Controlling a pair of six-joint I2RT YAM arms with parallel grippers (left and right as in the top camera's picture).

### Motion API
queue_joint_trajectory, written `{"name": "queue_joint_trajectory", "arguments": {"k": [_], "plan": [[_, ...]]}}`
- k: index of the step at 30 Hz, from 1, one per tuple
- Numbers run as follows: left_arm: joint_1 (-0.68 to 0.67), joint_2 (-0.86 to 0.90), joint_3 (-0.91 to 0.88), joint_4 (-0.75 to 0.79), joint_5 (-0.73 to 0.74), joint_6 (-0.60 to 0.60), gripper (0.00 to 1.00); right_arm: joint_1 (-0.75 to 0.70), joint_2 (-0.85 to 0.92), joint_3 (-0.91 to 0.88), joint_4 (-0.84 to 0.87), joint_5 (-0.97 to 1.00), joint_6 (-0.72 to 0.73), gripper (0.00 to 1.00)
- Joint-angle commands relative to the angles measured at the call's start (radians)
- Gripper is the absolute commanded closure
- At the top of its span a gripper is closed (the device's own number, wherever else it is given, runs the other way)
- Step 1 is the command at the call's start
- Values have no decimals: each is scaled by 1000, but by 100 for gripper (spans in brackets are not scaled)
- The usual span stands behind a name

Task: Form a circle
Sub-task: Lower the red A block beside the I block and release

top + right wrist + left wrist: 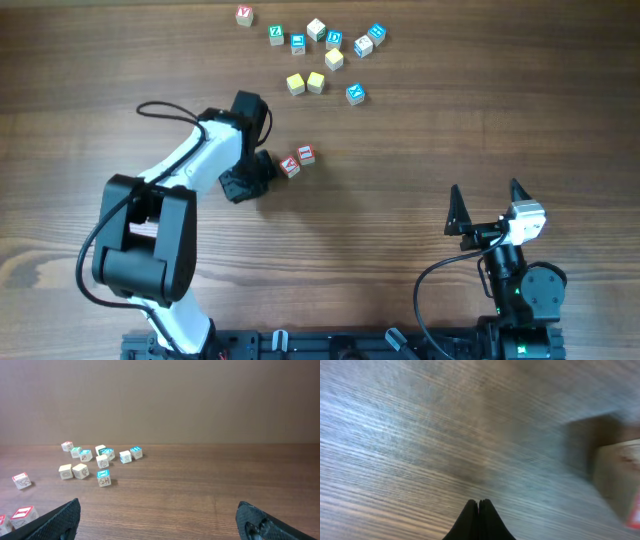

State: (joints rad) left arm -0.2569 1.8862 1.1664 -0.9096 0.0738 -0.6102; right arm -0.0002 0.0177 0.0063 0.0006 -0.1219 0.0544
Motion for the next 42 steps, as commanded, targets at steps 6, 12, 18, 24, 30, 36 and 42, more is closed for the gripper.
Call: {"name": "queue_joint_trajectory", "arguments": {"k": [6, 12, 18, 24, 30, 36, 42], "plan": [[-79, -25, -56, 119, 49, 31, 96, -4, -1, -1, 5, 18, -9, 0], [-99, -25, -56, 164, 49, 27, 96, -4, -1, -1, 5, 18, -9, 0], [-99, -25, -56, 209, 49, 27, 96, -4, -1, -1, 5, 18, -9, 0], [-100, -25, -56, 222, 51, 26, 96, -4, -1, -1, 5, 18, -9, 0], [-99, -25, -56, 232, 68, 26, 96, -4, -1, -1, 5, 18, -9, 0], [-99, -25, -56, 253, 68, 19, 96, -4, -1, -1, 5, 18, -9, 0], [-99, -25, -56, 257, 76, 19, 96, -4, -1, -1, 5, 18, -9, 0]]}}
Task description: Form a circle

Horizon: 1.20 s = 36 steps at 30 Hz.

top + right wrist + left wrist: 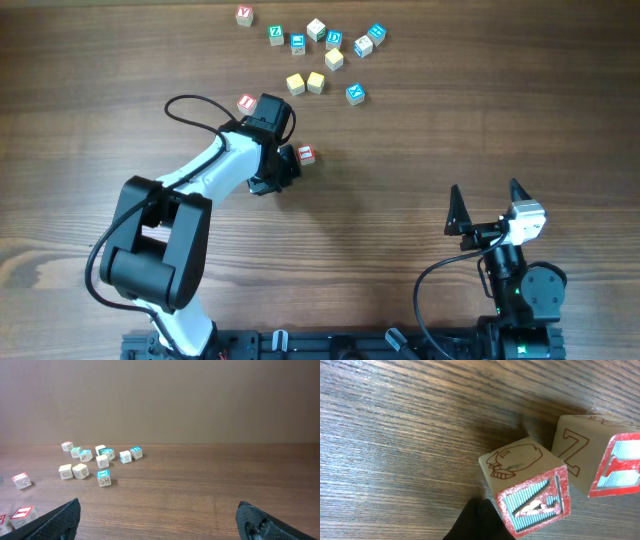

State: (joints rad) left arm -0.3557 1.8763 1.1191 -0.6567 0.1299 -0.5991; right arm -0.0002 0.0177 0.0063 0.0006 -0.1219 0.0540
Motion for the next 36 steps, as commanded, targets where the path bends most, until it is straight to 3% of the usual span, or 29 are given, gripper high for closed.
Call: {"name": "queue_joint_trajectory", "arguments": {"k": [1, 14, 20, 26, 36], "plan": [[0, -15, -9, 4, 28, 8, 96, -4, -1, -1, 5, 18, -9, 0], [0, -21, -8, -17, 91, 9, 96, -4, -1, -1, 5, 18, -9, 0], [73, -150, 78, -95, 86, 21, 96, -4, -1, -1, 5, 18, -9, 0], [114, -169, 79, -1, 7, 46, 96, -4, -1, -1, 5, 18, -9, 1], [109, -55, 79, 115, 48, 45, 96, -4, -1, -1, 5, 18, -9, 0]]}}
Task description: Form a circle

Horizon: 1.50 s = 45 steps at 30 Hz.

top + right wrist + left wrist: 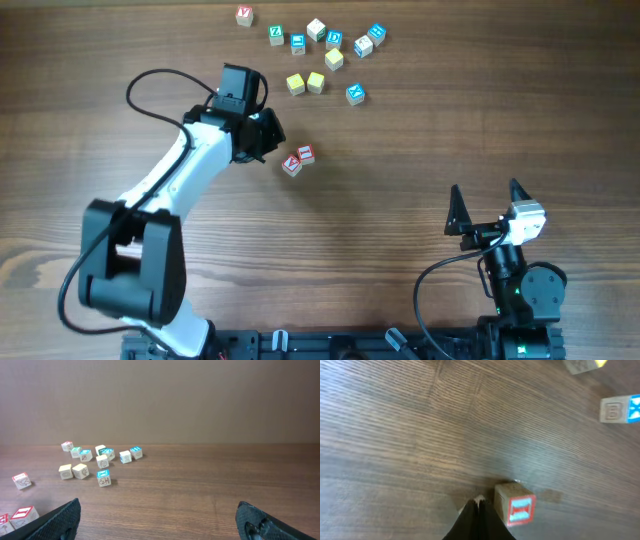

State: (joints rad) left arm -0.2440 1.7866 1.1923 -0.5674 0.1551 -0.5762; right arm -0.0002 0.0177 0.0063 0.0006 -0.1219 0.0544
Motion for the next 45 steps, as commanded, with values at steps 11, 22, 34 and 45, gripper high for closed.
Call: {"name": "queue_joint_trajectory", "arguments": {"k": [11, 22, 34, 45], "plan": [[-19, 43, 4, 32, 49, 15, 96, -4, -1, -1, 5, 18, -9, 0], [-23, 43, -5, -26, 8, 15, 96, -4, -1, -1, 5, 18, -9, 0], [-23, 43, -73, 116, 8, 15, 96, -4, -1, -1, 5, 18, -10, 0], [-34, 43, -74, 135, 11, 15, 96, -4, -1, -1, 5, 18, -9, 0]]}}
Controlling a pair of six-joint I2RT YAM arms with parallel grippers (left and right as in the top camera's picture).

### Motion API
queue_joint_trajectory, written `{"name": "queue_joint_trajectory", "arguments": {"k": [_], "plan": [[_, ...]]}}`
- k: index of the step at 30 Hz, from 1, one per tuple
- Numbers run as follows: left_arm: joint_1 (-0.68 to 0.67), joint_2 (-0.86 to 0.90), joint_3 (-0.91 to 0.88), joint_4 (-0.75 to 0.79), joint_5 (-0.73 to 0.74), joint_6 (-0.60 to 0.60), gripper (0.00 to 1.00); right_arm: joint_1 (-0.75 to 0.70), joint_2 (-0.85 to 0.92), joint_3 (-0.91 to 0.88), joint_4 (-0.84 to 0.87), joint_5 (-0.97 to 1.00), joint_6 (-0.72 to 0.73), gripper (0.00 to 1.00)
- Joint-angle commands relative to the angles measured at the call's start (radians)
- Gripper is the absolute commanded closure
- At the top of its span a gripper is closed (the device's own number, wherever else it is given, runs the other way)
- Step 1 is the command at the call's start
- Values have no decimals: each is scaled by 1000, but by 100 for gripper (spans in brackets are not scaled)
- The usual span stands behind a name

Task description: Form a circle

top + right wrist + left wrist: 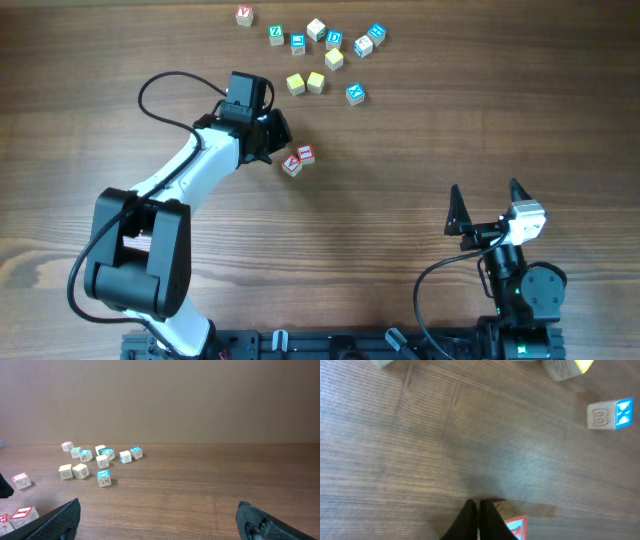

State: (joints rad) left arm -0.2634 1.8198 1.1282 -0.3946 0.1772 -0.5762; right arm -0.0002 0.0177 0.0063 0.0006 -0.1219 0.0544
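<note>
Lettered wooden cubes lie scattered on the table. Two red cubes, one (291, 165) and the other (306, 154), touch each other mid-table. My left gripper (280, 138) is shut and empty just up-left of them. In the left wrist view its closed fingertips (479, 506) stand right beside a red cube (514, 522). A blue B cube (606, 414) lies further off. My right gripper (485, 213) rests open and empty at the lower right, far from every cube; its fingers (65, 516) frame bare wood.
A loose cluster of several cubes lies at the far edge: red (244, 15), green (276, 34), blue (376, 33), two yellow (295, 83), a blue one (355, 94). Another red cube (21, 480) shows left in the right wrist view, hidden under my left arm overhead.
My shut left gripper has shifted slightly right, closer to the red pair. The two red cubes and the right arm have not moved.
My left gripper, shut, was first low and left of the red pair. Then it was pressed against the nearer red cube. After that it stood up-left of the pair, where it still is. The pair lies about where it was; the right arm stayed still.
</note>
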Motion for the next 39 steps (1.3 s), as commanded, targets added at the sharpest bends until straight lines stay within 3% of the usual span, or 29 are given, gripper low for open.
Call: {"name": "queue_joint_trajectory", "arguments": {"k": [1, 29, 35, 39], "plan": [[-18, 10, -10, -51, -10, 15, 96, -4, -1, -1, 5, 18, -10, 0], [-23, 10, -10, -148, -66, 15, 94, -4, -1, -1, 5, 18, -10, 0], [-23, 10, -10, -107, -66, 15, 68, -4, -1, -1, 5, 18, -10, 0], [-30, 10, -10, -128, -66, 15, 62, -4, -1, -1, 5, 18, -9, 0]]}}
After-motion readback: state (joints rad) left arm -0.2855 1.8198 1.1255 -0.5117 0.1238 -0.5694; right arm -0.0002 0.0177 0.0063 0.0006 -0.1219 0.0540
